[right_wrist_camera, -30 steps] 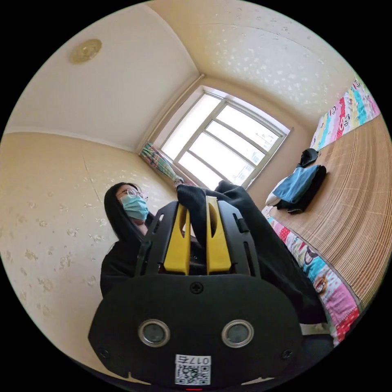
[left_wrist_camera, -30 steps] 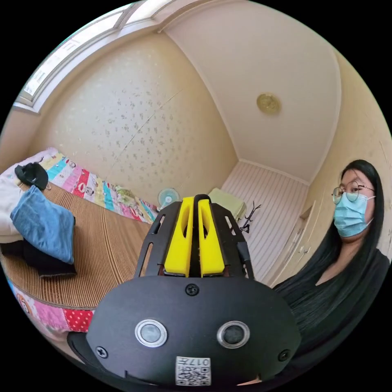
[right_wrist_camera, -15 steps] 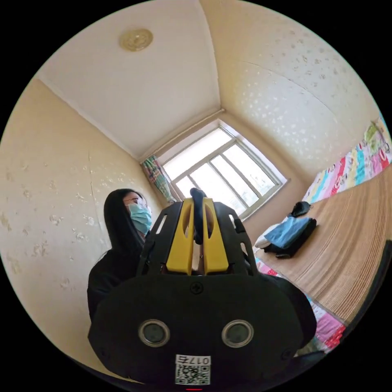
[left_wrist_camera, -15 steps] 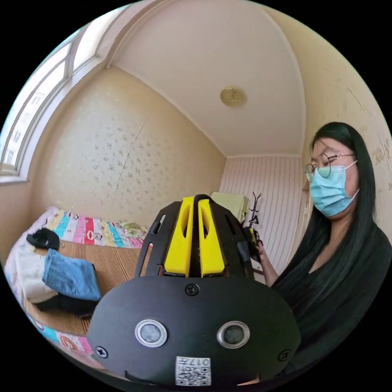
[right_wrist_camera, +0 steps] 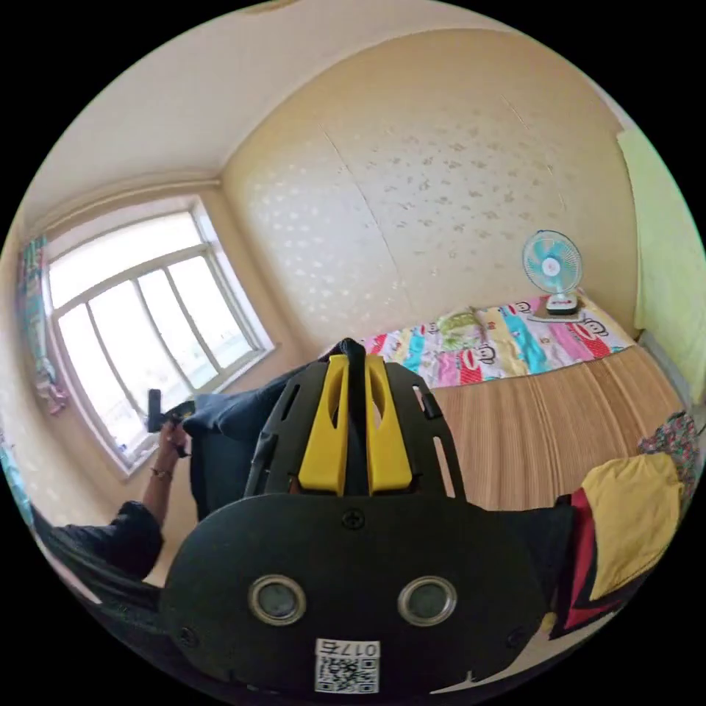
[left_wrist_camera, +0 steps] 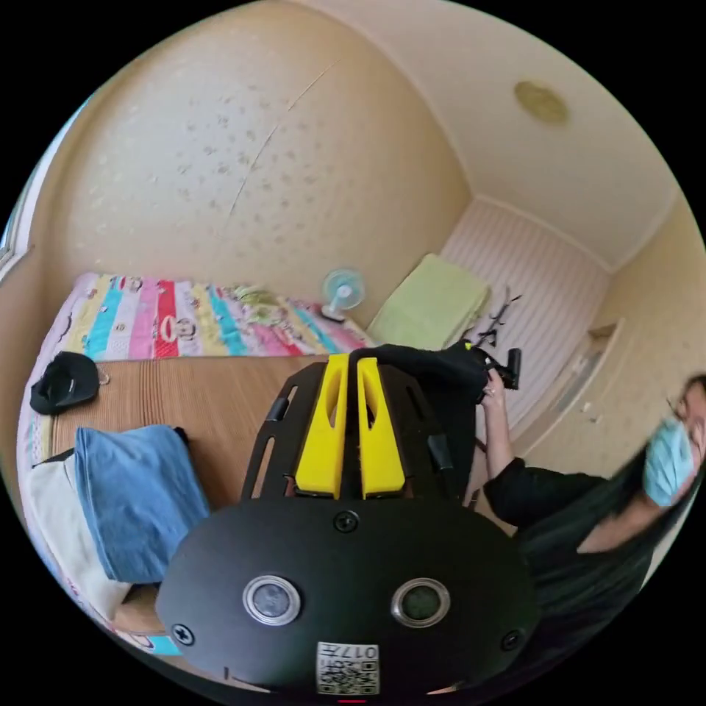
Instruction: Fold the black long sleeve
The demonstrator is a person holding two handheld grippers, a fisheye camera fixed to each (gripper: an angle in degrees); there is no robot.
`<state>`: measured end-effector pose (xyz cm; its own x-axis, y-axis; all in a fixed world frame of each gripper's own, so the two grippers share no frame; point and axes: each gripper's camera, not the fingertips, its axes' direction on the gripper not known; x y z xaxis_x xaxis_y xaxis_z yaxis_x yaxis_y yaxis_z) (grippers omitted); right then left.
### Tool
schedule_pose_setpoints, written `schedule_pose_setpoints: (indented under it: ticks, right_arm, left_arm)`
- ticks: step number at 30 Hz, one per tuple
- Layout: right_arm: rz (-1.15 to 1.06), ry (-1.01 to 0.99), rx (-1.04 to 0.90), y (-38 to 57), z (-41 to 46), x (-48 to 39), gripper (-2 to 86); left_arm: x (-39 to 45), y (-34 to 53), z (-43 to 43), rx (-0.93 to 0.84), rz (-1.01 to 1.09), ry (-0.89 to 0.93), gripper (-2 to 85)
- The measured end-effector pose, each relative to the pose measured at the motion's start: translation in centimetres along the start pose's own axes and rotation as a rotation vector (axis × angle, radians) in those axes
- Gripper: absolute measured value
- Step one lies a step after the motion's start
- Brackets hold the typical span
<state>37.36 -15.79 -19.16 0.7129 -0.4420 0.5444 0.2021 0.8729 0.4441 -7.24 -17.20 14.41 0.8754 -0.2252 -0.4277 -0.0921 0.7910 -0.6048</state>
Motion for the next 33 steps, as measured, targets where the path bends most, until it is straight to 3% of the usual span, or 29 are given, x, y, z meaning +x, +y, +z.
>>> schedule_pose_setpoints:
  ticks: [2,4,8,10,13,15,19,33]
  right_arm:
    - [0.034,0.193,-0.17,-1.4,10.0,1.5,7.3]
    - [0.056,0.223,-0.309,1.4,18.0,1.6,9.4]
    - [-0.025,0.205,-0.353,12.3,24.1,-0.7,9.3]
    - [-0.082,0.239,-0.47,21.4,27.8,-1.7,9.5]
    - [-0.107,0.291,-0.588,31.8,30.4,-2.5,9.5]
    - [-0.115,0.336,-0.634,36.8,31.2,-2.8,9.4]
    - [-0.137,0.393,-0.511,42.3,29.9,-3.8,8.0]
    - [-0.152,0.378,-0.49,51.6,24.5,-6.2,5.7]
  left_arm:
    - [-3.0,-2.8,6.3,-0.126,-0.041,-0.276,6.4]
    - [-4.4,-2.1,13.0,-0.232,-0.068,-0.477,11.2]
    - [-4.2,5.6,21.5,-0.318,-0.063,-0.347,12.1]
    - [-4.4,12.7,27.1,-0.443,-0.102,-0.267,11.4]
    - [-4.0,20.2,30.8,-0.536,-0.149,-0.331,11.1]
    - [-3.2,23.0,30.6,-0.496,-0.133,-0.386,10.6]
    - [-1.4,25.1,28.6,-0.405,-0.103,-0.519,7.8]
    - [-3.3,28.1,17.1,-0.352,-0.232,-0.417,5.0]
